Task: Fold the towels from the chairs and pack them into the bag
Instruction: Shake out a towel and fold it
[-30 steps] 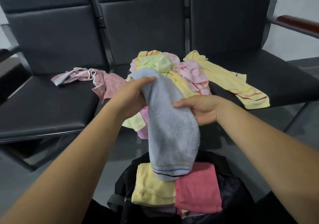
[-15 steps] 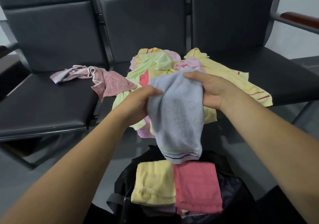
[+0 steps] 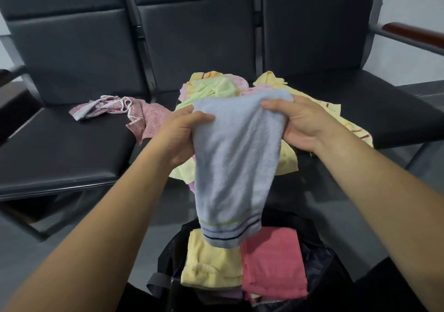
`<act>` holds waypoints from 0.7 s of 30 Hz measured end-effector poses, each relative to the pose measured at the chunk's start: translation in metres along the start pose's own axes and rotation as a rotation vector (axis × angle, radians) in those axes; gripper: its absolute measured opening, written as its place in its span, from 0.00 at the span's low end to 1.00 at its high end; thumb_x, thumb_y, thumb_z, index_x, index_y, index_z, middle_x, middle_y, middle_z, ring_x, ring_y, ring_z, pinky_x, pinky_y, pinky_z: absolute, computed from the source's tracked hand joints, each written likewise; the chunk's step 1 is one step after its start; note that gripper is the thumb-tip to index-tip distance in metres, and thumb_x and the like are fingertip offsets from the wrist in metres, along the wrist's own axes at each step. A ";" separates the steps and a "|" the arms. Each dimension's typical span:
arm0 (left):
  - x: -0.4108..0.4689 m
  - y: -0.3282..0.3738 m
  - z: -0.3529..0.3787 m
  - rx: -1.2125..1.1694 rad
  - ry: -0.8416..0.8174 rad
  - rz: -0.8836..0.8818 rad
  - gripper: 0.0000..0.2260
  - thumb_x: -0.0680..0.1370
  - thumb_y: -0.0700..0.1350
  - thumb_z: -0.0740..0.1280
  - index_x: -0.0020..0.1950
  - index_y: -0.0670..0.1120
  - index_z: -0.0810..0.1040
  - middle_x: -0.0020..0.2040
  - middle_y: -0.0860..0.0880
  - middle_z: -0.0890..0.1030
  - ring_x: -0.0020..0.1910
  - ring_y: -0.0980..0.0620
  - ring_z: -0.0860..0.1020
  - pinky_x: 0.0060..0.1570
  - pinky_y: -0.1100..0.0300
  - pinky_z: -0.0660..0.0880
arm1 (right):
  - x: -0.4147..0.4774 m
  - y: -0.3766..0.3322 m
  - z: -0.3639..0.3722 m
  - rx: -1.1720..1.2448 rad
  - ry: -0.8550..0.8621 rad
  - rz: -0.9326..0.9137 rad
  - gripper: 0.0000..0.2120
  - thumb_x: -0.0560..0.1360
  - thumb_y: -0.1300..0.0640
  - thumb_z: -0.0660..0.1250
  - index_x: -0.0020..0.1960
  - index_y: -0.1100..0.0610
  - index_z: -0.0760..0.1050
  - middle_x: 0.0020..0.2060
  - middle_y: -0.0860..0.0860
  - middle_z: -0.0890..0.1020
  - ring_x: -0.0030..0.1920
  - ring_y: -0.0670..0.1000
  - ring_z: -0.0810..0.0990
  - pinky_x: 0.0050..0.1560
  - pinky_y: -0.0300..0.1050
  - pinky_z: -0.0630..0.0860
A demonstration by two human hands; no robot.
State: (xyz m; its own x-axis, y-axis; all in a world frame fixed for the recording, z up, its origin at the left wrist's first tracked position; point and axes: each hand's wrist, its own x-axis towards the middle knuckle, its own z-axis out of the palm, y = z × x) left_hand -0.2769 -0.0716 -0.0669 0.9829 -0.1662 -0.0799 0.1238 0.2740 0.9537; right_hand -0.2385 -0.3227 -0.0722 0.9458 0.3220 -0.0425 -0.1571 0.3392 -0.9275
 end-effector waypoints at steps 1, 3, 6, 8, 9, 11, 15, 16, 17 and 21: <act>0.001 0.002 -0.004 0.084 0.005 0.024 0.13 0.78 0.34 0.66 0.63 0.34 0.78 0.52 0.41 0.85 0.48 0.47 0.84 0.48 0.56 0.82 | 0.001 -0.001 -0.002 0.003 0.050 -0.023 0.28 0.71 0.61 0.78 0.69 0.66 0.75 0.64 0.61 0.82 0.65 0.59 0.81 0.68 0.56 0.76; 0.002 0.005 -0.011 0.189 0.011 0.049 0.08 0.80 0.36 0.65 0.57 0.35 0.80 0.46 0.44 0.85 0.42 0.50 0.83 0.43 0.59 0.81 | 0.000 -0.002 -0.005 -0.005 0.147 -0.046 0.24 0.71 0.62 0.79 0.65 0.67 0.78 0.61 0.60 0.84 0.62 0.59 0.83 0.65 0.55 0.79; 0.003 0.004 -0.016 0.167 0.038 0.070 0.12 0.80 0.40 0.68 0.59 0.33 0.77 0.52 0.39 0.79 0.45 0.46 0.79 0.47 0.58 0.82 | -0.003 -0.003 -0.002 -0.030 0.201 -0.029 0.22 0.70 0.61 0.79 0.62 0.65 0.81 0.58 0.59 0.85 0.60 0.58 0.84 0.62 0.53 0.81; 0.003 0.003 -0.014 0.101 0.070 0.093 0.10 0.81 0.40 0.67 0.58 0.35 0.77 0.51 0.40 0.80 0.47 0.47 0.80 0.47 0.59 0.82 | -0.005 -0.005 0.001 0.024 0.176 0.015 0.24 0.72 0.59 0.78 0.65 0.63 0.79 0.60 0.58 0.85 0.62 0.57 0.84 0.63 0.54 0.80; 0.003 0.003 -0.012 0.077 0.079 0.112 0.08 0.82 0.40 0.66 0.56 0.36 0.78 0.49 0.43 0.82 0.46 0.48 0.81 0.47 0.60 0.81 | -0.007 -0.007 0.003 0.081 0.150 0.037 0.22 0.74 0.59 0.76 0.67 0.62 0.78 0.60 0.58 0.84 0.62 0.57 0.84 0.63 0.53 0.80; 0.002 0.003 -0.010 0.067 0.062 0.169 0.06 0.81 0.38 0.66 0.56 0.39 0.80 0.50 0.45 0.84 0.47 0.50 0.83 0.47 0.60 0.80 | -0.011 -0.014 0.006 0.138 0.101 0.036 0.17 0.79 0.60 0.69 0.67 0.62 0.77 0.57 0.56 0.86 0.57 0.53 0.86 0.54 0.47 0.83; -0.001 0.005 -0.009 0.184 0.064 0.260 0.10 0.80 0.35 0.67 0.59 0.42 0.81 0.51 0.47 0.87 0.53 0.50 0.85 0.51 0.60 0.80 | -0.014 -0.020 0.003 0.005 0.152 -0.069 0.14 0.80 0.63 0.68 0.65 0.67 0.77 0.51 0.58 0.86 0.48 0.52 0.88 0.40 0.43 0.82; -0.002 0.005 -0.009 0.234 0.078 0.276 0.09 0.80 0.36 0.67 0.58 0.43 0.82 0.50 0.47 0.87 0.53 0.50 0.85 0.51 0.60 0.80 | -0.013 -0.019 0.001 -0.067 0.183 -0.098 0.14 0.80 0.62 0.69 0.64 0.66 0.79 0.53 0.59 0.86 0.51 0.54 0.87 0.43 0.45 0.82; -0.001 0.005 -0.011 0.272 0.093 0.289 0.08 0.80 0.37 0.68 0.57 0.44 0.83 0.50 0.48 0.87 0.53 0.50 0.85 0.52 0.58 0.81 | -0.013 -0.018 -0.001 -0.147 0.209 -0.113 0.13 0.79 0.61 0.71 0.63 0.64 0.81 0.54 0.59 0.86 0.53 0.56 0.87 0.46 0.48 0.82; -0.002 0.005 -0.009 0.285 0.138 0.281 0.05 0.81 0.41 0.68 0.54 0.44 0.83 0.43 0.50 0.87 0.41 0.54 0.84 0.46 0.59 0.80 | -0.009 -0.012 -0.003 -0.157 0.240 -0.078 0.14 0.79 0.61 0.71 0.64 0.62 0.81 0.53 0.55 0.86 0.47 0.53 0.86 0.36 0.44 0.81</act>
State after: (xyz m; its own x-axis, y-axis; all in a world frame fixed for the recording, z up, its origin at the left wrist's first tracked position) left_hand -0.2773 -0.0612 -0.0651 0.9846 0.0113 0.1747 -0.1749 0.0142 0.9845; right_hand -0.2446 -0.3323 -0.0616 0.9964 0.0757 -0.0381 -0.0532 0.2081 -0.9767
